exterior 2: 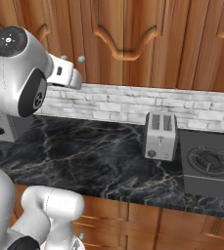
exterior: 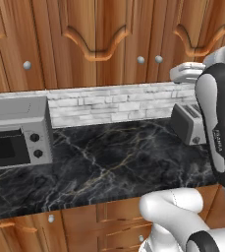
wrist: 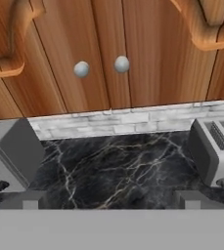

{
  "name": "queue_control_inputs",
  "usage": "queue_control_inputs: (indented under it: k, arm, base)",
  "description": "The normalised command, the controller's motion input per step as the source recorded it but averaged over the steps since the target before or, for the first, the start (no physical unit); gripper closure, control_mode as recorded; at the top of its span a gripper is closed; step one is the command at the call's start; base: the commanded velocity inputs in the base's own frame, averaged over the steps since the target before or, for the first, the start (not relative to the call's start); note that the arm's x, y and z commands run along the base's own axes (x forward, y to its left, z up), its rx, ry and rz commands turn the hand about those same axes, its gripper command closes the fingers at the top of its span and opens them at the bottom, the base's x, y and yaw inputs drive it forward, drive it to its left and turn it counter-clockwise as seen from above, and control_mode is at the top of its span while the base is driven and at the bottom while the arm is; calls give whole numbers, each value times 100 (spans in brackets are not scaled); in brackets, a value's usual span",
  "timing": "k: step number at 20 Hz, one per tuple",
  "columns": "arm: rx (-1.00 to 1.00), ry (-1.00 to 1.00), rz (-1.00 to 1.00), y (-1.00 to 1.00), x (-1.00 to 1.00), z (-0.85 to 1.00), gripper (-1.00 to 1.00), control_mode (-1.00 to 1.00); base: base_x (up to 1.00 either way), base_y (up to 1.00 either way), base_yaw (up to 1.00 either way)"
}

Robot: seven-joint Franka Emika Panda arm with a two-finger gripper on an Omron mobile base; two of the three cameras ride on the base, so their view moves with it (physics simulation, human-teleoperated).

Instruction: Open the cabinet. Pick the bar soap and place it next to the sink. Then close the cabinet.

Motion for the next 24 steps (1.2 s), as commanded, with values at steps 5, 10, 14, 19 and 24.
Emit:
queue_control_inputs:
  k: [5, 10, 14, 19, 24]
  arm:
    - [0, -7, -11, 0, 35, -9, -100, -100]
    - [4, -4, -7, 0, 33, 1, -100, -100]
    - [8, 0, 0, -2, 26, 18, -100, -100]
    - [10, 1, 0, -8, 27, 22, -100, -100]
    - [4, 0, 0, -2, 35, 6, -100, -100]
  base:
    - [0, 0, 0]
    - [0, 0, 0]
    - [0, 0, 0]
    - [0, 0, 0]
    - [0, 0, 0]
